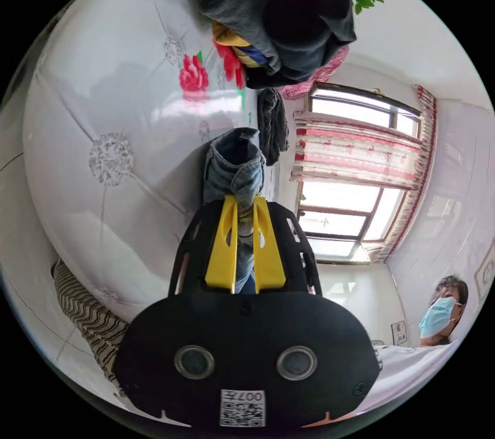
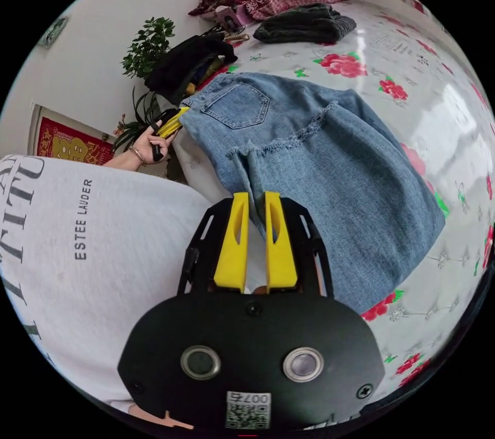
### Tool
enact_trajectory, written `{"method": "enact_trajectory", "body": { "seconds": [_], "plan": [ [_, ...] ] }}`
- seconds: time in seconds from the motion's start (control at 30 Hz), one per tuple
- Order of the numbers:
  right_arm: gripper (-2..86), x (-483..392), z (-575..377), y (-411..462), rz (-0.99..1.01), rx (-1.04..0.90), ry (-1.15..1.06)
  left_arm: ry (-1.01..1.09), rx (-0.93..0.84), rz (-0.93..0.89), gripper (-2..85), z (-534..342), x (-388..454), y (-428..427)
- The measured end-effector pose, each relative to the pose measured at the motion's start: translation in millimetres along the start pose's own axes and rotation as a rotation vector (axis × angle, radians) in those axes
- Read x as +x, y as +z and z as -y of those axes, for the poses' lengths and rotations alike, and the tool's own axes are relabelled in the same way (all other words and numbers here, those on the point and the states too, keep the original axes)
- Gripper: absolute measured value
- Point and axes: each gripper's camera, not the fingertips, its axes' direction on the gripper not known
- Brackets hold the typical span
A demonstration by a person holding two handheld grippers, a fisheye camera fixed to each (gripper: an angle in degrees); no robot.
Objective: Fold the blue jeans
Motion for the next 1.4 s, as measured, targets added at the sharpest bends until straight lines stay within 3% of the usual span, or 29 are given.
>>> {"method": "enact_trajectory", "body": {
  "seconds": [0.2, 0.37, 0.43, 0.53, 0.6, 0.73, 0.8, 0.9, 1.0, 1.13, 1.27, 1.4],
  "plan": [
    [4.6, 31.6, -3.5, 13.7, 0.182, -0.077, -0.088, 0.242, -0.082, 0.034, 4.6, -46.4, 60.4, 51.0],
    [4.9, 71.8, -20.6, -44.8, 0.226, 0.075, -0.073, 0.626, -0.265, 0.09, 4.3, -118.9, 147.9, 123.9],
    [5.1, 101.9, -39.1, -69.8, 0.195, 0.114, -0.013, 0.79, -0.407, 0.077, 4.2, -161.6, 190.0, 167.6],
    [5.5, 165.0, -86.4, -119.1, 0.17, 0.212, 0.149, 1.186, -0.791, 0.023, 4.5, -294.8, 266.5, 270.9],
    [5.7, 203.1, -126.8, -152.2, 0.146, 0.321, 0.263, 1.303, -0.995, 0.024, 5.0, -369.6, 270.3, 330.2],
    [6.9, 286.6, -223.7, -197.2, 0.14, 0.482, 0.552, 1.318, -1.429, 0.071, 7.2, -523.3, 184.1, 465.7],
    [7.5, 308.0, -254.0, -205.7, 0.175, 0.542, 0.62, 1.262, -1.512, 0.025, 7.2, -561.5, 152.2, 494.1],
    [8.6, 327.0, -273.8, -212.1, 0.206, 0.573, 0.662, 1.216, -1.497, -0.001, 6.6, -572.7, 121.7, 511.2],
    [10.0, 334.2, -252.6, -209.4, 0.204, 0.521, 0.581, 1.236, -1.381, 0.156, 5.7, -533.8, 91.4, 517.7],
    [11.5, 343.1, -193.1, -181.7, 0.184, 0.311, 0.433, 1.18, -1.196, 0.373, 6.7, -460.6, 52.3, 514.5],
    [12.0, 364.5, -164.5, -144.2, 0.159, 0.103, 0.401, 0.953, -1.011, 0.475, 9.8, -369.6, -4.6, 501.0],
    [12.2, 401.4, -192.4, -185.1, 0.212, 0.271, 0.505, 0.662, -0.967, 0.448, 14.0, -291.2, -92.3, 500.7]
  ]
}}
